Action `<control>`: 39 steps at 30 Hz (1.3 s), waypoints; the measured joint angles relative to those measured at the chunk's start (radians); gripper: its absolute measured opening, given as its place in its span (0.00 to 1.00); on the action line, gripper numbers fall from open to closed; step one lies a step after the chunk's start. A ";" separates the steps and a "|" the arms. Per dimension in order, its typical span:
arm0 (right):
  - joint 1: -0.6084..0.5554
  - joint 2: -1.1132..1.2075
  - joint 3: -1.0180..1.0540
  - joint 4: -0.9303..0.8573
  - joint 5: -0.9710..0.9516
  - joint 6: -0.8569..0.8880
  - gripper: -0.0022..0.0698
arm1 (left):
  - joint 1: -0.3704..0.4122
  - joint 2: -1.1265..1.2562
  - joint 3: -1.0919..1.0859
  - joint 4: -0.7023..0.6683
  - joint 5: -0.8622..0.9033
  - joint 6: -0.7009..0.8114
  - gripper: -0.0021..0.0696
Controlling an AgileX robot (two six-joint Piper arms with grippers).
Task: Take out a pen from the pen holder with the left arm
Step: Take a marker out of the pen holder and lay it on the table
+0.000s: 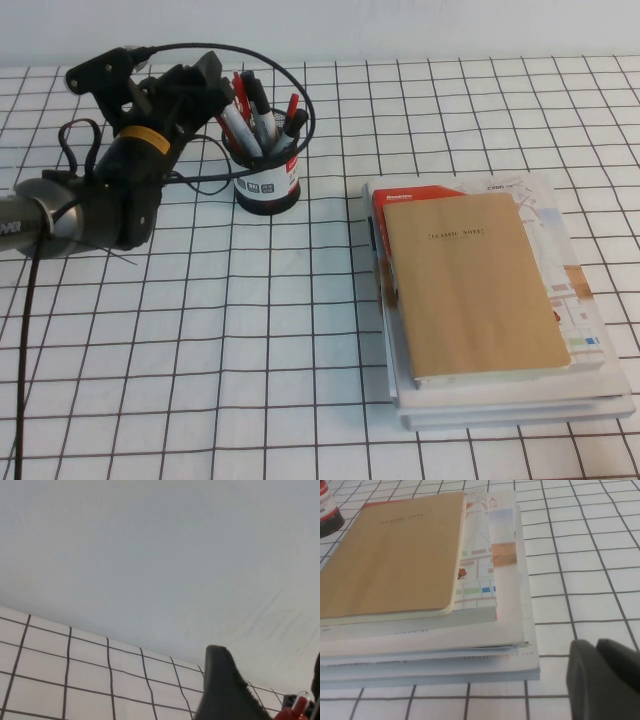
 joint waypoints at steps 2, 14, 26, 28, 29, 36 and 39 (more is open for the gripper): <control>0.000 0.000 0.000 0.000 0.000 0.000 0.01 | 0.000 0.002 0.000 0.002 0.000 0.000 0.46; 0.000 0.000 0.000 0.000 0.000 0.000 0.01 | 0.000 0.012 -0.002 0.019 -0.015 0.000 0.07; 0.000 0.000 0.000 0.000 0.000 0.000 0.01 | 0.002 -0.117 -0.002 0.076 0.183 0.043 0.03; 0.000 0.000 0.000 0.000 0.000 0.000 0.01 | 0.002 -0.153 -0.002 0.107 0.216 0.048 0.03; 0.000 0.000 0.000 0.000 0.000 0.000 0.01 | 0.002 -0.173 -0.002 0.120 0.227 0.048 0.03; 0.000 0.000 0.000 0.000 0.000 0.000 0.01 | 0.002 -0.322 -0.002 0.225 0.391 0.052 0.03; 0.000 0.000 0.000 0.000 0.000 0.000 0.01 | 0.002 -0.395 -0.002 0.273 0.505 0.045 0.03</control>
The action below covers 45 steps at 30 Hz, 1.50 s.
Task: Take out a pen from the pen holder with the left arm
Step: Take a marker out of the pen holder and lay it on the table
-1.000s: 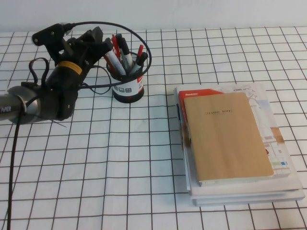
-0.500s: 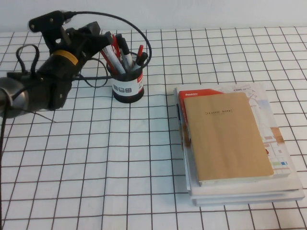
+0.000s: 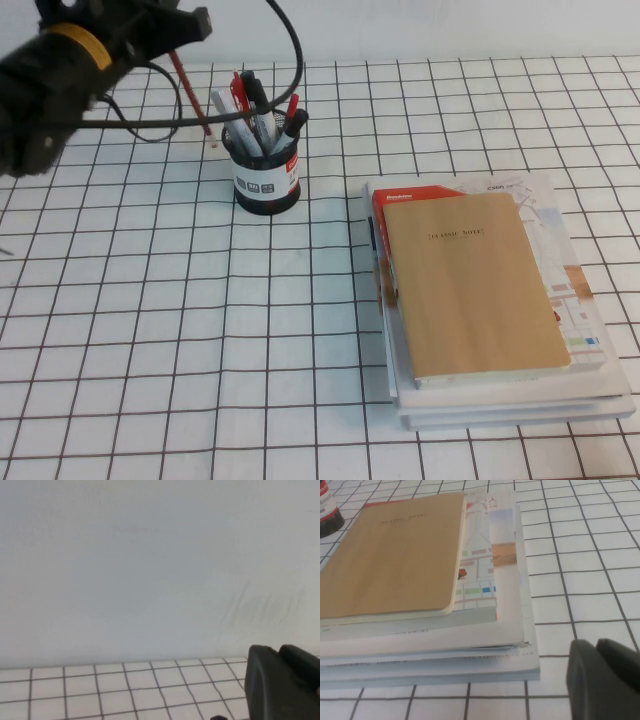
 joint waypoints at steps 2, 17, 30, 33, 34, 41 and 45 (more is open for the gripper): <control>0.000 0.000 0.000 0.000 0.000 0.000 0.01 | 0.000 -0.049 0.000 0.022 0.082 -0.007 0.03; 0.000 0.000 0.000 0.000 0.000 0.000 0.01 | -0.135 -0.203 -0.050 -0.092 0.836 0.223 0.03; 0.000 0.000 0.000 0.000 0.000 0.000 0.01 | -0.142 0.003 -0.248 -0.340 1.271 0.419 0.03; 0.000 0.000 0.000 0.000 0.000 0.000 0.01 | -0.142 0.069 -0.297 -0.393 1.319 0.450 0.03; 0.000 0.000 0.000 0.000 0.000 0.000 0.01 | -0.142 0.091 -0.318 -0.409 1.337 0.460 0.03; 0.000 0.000 0.000 0.000 0.000 0.000 0.01 | -0.171 0.247 -0.496 -0.437 1.447 0.482 0.03; 0.000 0.000 0.000 0.000 0.000 0.000 0.01 | -0.197 0.333 -0.575 -0.439 1.448 0.493 0.03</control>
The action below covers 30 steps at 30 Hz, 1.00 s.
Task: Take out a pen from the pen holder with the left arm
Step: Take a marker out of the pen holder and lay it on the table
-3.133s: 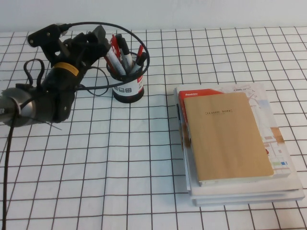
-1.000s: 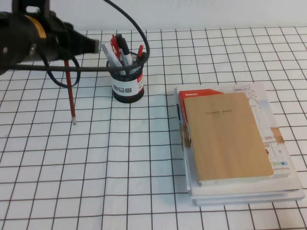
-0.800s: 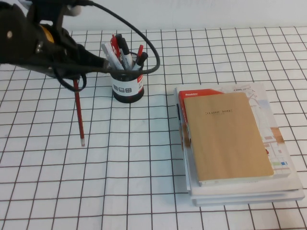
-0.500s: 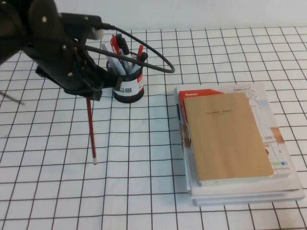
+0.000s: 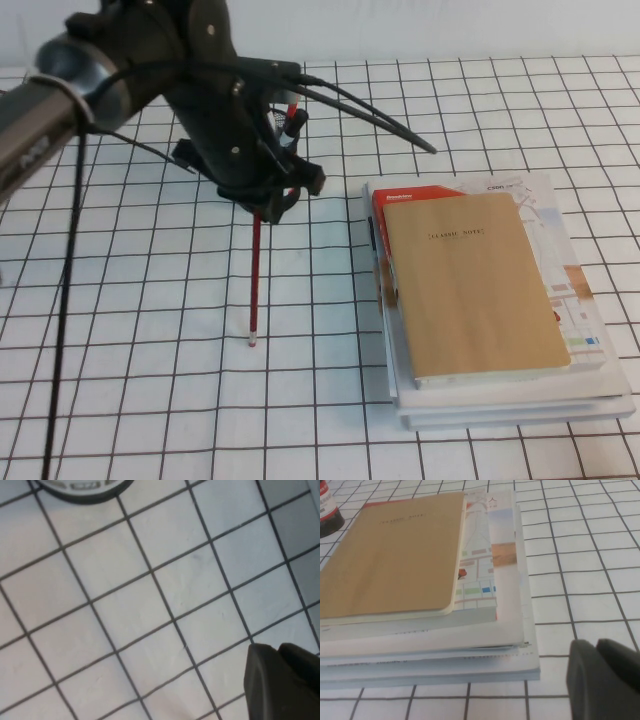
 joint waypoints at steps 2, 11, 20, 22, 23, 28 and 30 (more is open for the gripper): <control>0.000 0.000 0.000 0.000 0.000 0.000 0.01 | -0.009 0.031 -0.025 -0.002 -0.002 0.006 0.03; 0.000 0.000 0.000 0.000 0.000 0.000 0.01 | -0.013 0.145 -0.052 -0.015 -0.015 0.011 0.03; 0.000 0.000 0.000 0.000 0.000 0.000 0.01 | -0.013 0.191 -0.052 -0.025 -0.065 0.013 0.03; 0.000 0.000 0.000 0.000 0.000 0.000 0.01 | -0.014 0.198 -0.052 -0.026 -0.092 0.033 0.03; 0.000 0.000 0.000 0.000 0.000 0.000 0.01 | -0.014 0.198 -0.052 -0.028 -0.098 0.041 0.03; 0.000 0.000 0.000 0.000 0.000 0.000 0.01 | -0.014 0.208 -0.052 -0.030 -0.105 0.080 0.14; 0.000 0.000 0.000 0.000 0.000 0.000 0.01 | -0.014 0.210 -0.052 -0.030 -0.109 0.083 0.23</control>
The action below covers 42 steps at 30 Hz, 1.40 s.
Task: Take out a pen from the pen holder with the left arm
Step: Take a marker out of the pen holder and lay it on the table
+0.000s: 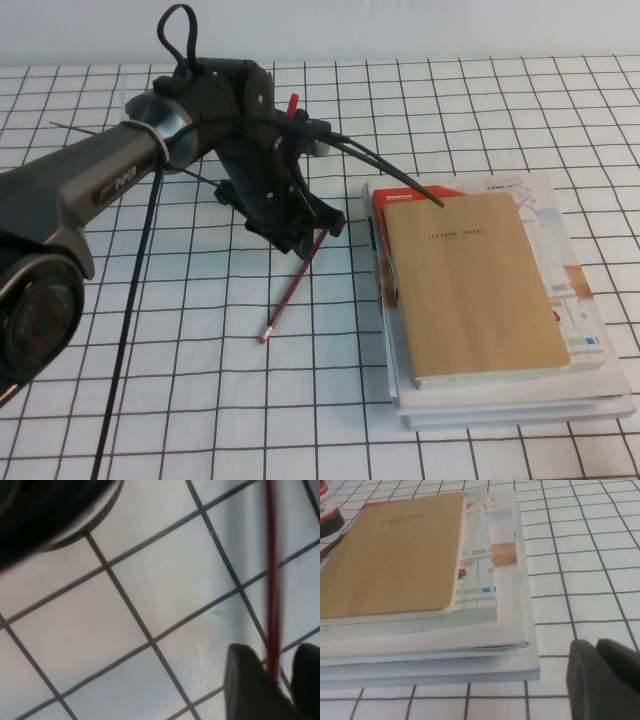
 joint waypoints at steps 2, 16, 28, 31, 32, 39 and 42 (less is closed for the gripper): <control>0.000 0.000 0.000 0.000 0.000 0.000 0.01 | 0.000 0.002 0.000 -0.002 -0.001 0.004 0.33; 0.000 0.000 0.000 0.000 0.000 0.000 0.01 | 0.000 -0.140 0.033 -0.004 0.029 0.004 0.32; 0.000 0.000 0.000 0.000 0.000 0.000 0.01 | 0.000 -0.687 0.682 0.000 -0.456 0.004 0.03; 0.000 0.000 0.000 0.000 0.000 0.000 0.01 | 0.000 -0.853 0.858 0.000 -0.593 0.000 0.03; 0.000 0.000 0.000 0.000 0.000 0.000 0.01 | 0.000 -0.899 0.919 0.000 -0.632 -0.003 0.03; 0.000 0.000 0.000 0.000 0.000 0.000 0.01 | 0.000 -1.296 1.250 0.000 -0.861 -0.030 0.03; 0.000 0.000 0.000 0.000 0.000 0.000 0.01 | 0.000 -1.431 1.347 0.000 -0.898 -0.030 0.03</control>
